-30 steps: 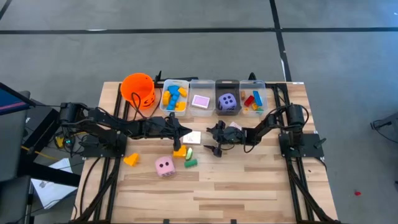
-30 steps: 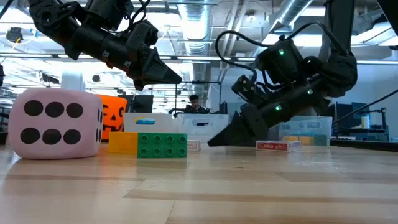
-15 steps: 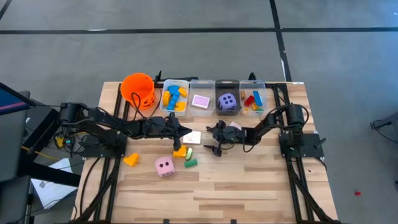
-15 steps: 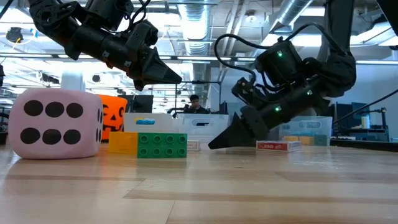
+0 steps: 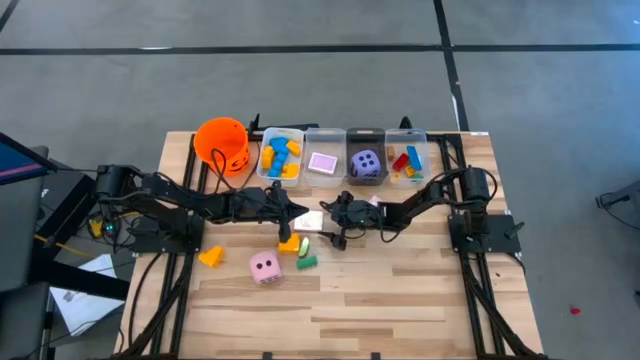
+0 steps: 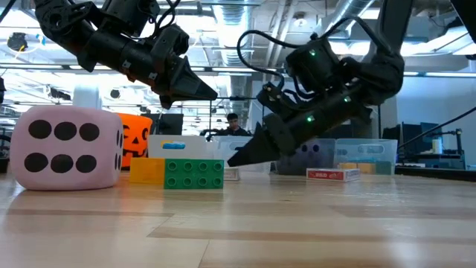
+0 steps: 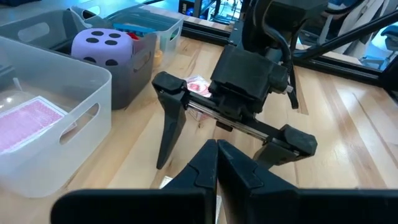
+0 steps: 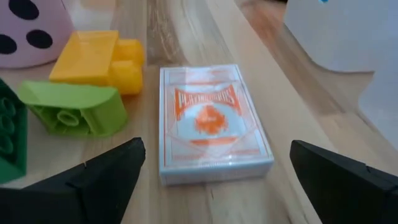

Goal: Pick & Place Toys
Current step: Put the orange deck of cards into the left transparent bin

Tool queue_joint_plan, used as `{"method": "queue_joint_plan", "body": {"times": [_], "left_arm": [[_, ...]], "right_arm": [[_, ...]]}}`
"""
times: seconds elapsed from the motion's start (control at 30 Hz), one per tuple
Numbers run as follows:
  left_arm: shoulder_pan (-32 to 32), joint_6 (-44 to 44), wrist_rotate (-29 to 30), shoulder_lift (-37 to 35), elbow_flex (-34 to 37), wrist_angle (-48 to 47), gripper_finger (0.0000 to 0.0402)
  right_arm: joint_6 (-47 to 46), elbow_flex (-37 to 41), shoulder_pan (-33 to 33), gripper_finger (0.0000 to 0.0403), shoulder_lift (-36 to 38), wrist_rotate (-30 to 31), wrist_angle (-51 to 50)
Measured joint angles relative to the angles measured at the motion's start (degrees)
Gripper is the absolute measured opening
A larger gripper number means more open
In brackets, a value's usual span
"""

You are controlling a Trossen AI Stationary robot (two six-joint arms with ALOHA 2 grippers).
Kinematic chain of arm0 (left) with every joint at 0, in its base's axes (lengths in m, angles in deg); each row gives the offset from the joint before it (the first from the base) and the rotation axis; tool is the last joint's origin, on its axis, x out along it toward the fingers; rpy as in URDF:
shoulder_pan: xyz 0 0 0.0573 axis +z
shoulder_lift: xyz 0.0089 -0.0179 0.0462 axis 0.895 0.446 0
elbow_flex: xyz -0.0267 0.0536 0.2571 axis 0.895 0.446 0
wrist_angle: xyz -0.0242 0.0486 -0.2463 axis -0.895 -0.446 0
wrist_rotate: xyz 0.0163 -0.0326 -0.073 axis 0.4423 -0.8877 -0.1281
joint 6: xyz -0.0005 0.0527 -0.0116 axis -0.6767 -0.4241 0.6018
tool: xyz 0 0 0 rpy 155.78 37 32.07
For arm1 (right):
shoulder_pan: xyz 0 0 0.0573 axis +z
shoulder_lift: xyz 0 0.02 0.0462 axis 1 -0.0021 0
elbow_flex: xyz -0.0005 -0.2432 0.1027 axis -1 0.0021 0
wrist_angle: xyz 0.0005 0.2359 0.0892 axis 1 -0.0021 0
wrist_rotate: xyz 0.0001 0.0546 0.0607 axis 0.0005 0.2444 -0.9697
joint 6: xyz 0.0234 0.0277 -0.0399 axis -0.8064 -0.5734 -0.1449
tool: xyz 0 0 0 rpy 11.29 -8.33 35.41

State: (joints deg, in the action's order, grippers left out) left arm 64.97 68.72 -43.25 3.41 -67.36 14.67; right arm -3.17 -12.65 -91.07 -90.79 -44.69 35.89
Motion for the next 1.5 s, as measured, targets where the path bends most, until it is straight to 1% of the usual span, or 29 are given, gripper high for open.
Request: {"method": "queue_joint_plan", "body": {"times": [0.17, 0.33, 0.7, 1.1, 1.5], "left_arm": [[0.0, 0.79, -0.02, 0.0, 0.0, 0.0, 0.0002], [0.0, 1.86, -0.22, 0.0, 0.0, -0.02, 0.0002], [0.0, 1.86, -0.17, 0.0, 0.0, -0.04, 0.0002], [0.0, 1.86, 0.09, 0.02, 0.0, -0.04, 0.0002], [0.0, 1.86, 0.06, 0.0, 0.0, -0.04, 0.0002]], "right_arm": [[2.52, -1.64, -0.85, 0.04, 0.0, 0.05, -1.03], [4.75, -3.43, -2.18, 0.04, 0.22, -0.47, -7.11], [4.96, -3.42, -1.38, 0.04, 0.17, -9.98, -8.12], [0.12, -3.24, -1.29, 0.04, -0.04, -10.17, -6.84], [-1.77, -3.25, -1.07, 0.04, -0.04, -10.49, -6.33]]}}
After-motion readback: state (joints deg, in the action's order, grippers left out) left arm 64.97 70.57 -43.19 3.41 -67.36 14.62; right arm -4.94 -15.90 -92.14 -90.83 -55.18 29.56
